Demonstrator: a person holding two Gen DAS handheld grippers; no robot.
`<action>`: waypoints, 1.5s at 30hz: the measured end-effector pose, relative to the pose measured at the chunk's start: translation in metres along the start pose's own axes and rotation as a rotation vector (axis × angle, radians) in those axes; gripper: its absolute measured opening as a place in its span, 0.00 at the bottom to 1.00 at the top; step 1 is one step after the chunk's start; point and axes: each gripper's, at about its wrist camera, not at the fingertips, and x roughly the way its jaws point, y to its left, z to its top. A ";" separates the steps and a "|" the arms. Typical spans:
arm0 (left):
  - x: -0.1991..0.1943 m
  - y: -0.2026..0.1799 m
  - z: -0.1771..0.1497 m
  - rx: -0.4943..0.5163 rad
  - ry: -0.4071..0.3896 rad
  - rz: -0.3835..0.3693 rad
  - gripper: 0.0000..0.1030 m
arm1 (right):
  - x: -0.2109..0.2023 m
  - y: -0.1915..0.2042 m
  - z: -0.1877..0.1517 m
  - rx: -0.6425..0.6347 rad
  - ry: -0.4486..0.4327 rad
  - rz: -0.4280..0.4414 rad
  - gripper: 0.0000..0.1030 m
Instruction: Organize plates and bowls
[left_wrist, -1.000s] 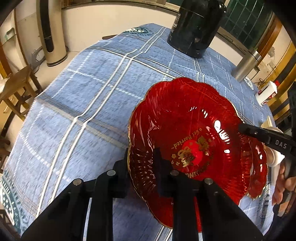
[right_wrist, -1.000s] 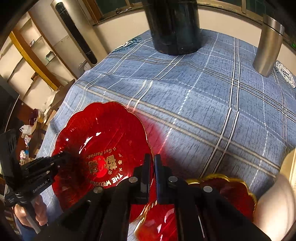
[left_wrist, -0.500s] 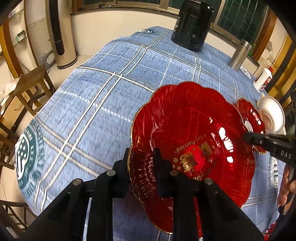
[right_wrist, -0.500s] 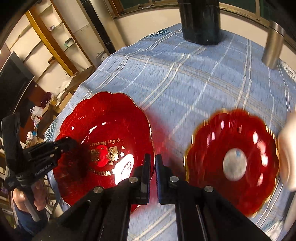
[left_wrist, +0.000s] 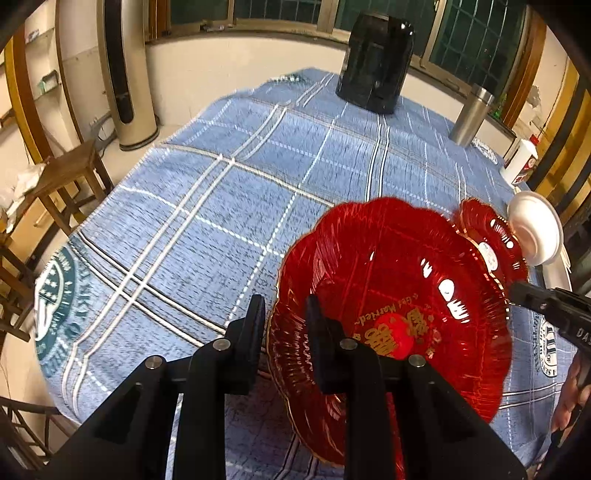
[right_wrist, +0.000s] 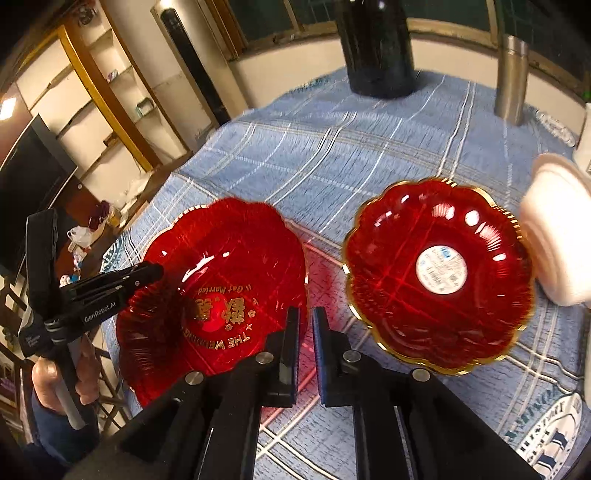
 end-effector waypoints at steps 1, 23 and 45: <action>-0.005 -0.001 0.000 0.002 -0.010 -0.004 0.19 | -0.010 -0.005 -0.002 0.012 -0.027 0.005 0.09; -0.021 -0.188 0.043 0.235 0.106 -0.258 0.19 | -0.062 -0.142 -0.025 0.392 -0.178 -0.064 0.09; 0.109 -0.207 0.077 0.173 0.271 -0.090 0.26 | -0.010 -0.160 -0.020 0.373 -0.125 -0.047 0.17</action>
